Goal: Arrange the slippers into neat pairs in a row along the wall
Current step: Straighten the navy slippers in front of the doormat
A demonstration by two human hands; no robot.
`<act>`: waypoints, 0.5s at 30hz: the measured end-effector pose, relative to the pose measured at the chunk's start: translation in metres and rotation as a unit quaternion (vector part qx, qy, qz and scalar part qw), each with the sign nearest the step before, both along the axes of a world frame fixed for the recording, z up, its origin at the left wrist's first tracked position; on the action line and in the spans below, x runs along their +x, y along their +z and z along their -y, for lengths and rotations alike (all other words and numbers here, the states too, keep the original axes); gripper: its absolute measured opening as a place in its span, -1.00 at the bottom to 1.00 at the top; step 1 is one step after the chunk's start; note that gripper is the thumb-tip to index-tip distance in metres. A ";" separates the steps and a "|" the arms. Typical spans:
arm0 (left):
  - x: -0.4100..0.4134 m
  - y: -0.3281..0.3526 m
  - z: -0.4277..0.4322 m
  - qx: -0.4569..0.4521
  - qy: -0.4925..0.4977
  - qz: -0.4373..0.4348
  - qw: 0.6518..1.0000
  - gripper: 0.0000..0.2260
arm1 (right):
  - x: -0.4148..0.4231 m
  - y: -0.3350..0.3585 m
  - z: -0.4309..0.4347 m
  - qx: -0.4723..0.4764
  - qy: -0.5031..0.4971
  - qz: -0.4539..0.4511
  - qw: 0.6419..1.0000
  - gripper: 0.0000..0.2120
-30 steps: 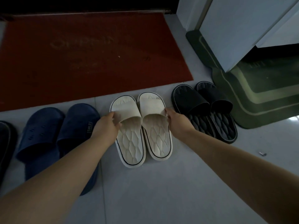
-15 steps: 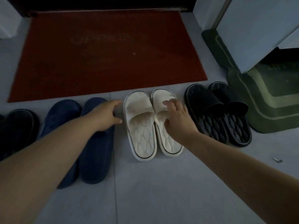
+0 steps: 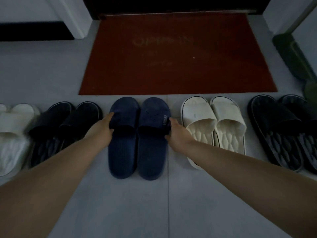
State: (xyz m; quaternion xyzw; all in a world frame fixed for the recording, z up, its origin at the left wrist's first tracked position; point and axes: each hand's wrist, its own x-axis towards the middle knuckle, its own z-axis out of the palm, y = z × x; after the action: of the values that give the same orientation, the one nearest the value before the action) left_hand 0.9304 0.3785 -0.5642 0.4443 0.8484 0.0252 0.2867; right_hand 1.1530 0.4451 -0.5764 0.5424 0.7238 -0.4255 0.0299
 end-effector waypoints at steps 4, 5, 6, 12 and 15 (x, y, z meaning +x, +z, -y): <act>0.002 -0.003 -0.007 0.021 0.012 0.017 1.000 -0.47 | -0.002 0.002 -0.005 0.021 -0.003 0.017 1.000 -0.45; 0.002 -0.004 -0.008 0.019 0.012 0.018 1.000 -0.47 | -0.002 0.002 -0.006 0.024 0.002 0.024 0.999 -0.44; 0.002 -0.004 -0.008 0.019 0.014 0.018 1.000 -0.47 | -0.001 0.003 -0.006 0.025 0.008 0.031 0.999 -0.43; 0.004 -0.010 -0.005 0.011 0.013 0.027 1.000 -0.46 | 0.004 -0.005 -0.007 0.035 0.016 0.041 0.998 -0.39; 0.005 -0.007 -0.008 -0.015 0.005 0.050 0.999 -0.39 | 0.009 -0.004 -0.011 0.008 0.025 0.027 0.999 -0.35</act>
State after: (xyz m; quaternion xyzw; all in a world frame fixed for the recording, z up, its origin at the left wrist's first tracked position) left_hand 0.9354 0.3861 -0.5709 0.4335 0.8357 0.0359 0.3351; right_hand 1.1621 0.4563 -0.5802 0.5354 0.7393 -0.4046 0.0557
